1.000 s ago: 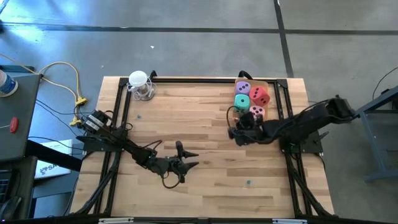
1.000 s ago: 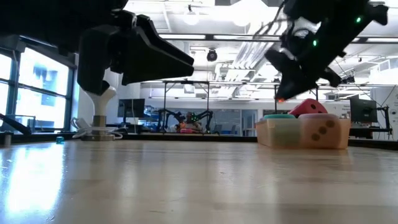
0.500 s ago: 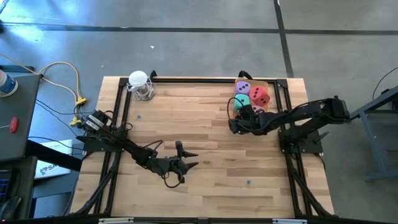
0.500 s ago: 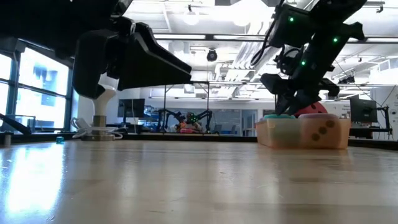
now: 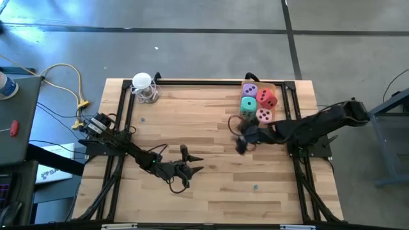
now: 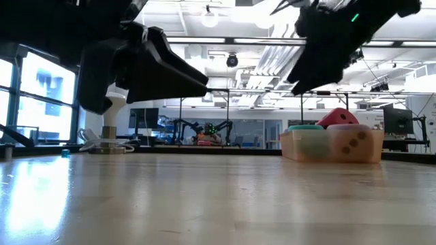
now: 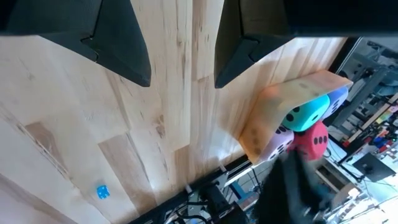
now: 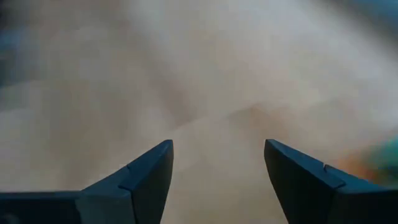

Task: Pick & Place Dice
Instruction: Put the light blue small die into the orange bin

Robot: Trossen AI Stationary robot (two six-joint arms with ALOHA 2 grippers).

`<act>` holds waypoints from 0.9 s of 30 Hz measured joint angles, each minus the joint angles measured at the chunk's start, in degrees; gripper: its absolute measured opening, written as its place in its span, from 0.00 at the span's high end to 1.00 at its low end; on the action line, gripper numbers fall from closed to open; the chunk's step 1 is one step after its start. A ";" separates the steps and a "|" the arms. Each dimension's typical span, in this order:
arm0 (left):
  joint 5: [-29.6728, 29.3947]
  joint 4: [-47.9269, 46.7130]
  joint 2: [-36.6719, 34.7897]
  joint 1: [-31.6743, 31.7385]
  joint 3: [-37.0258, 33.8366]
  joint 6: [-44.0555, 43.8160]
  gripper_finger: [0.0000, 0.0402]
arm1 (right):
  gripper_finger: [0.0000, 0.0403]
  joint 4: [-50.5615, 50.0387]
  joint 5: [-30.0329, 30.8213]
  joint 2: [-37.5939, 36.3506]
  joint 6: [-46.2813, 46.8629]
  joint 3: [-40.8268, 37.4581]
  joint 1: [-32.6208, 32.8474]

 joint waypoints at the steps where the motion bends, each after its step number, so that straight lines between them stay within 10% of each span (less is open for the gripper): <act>1: 0.02 -0.52 0.00 0.00 0.00 0.00 0.58 | 0.39 -0.20 -6.95 -1.03 1.67 0.00 0.83; 5: 0.14 -1.37 0.02 0.45 -0.04 0.00 0.58 | 0.41 -3.00 -29.00 -3.29 13.32 0.02 4.18; 8: 0.24 -1.63 0.02 1.24 -0.04 -0.06 0.58 | 0.42 -6.38 -32.21 -3.05 21.84 0.01 9.54; 27: 0.57 -2.35 0.02 2.08 -0.04 -5.57 0.58 | 0.56 -7.62 -22.81 8.85 45.13 0.00 31.89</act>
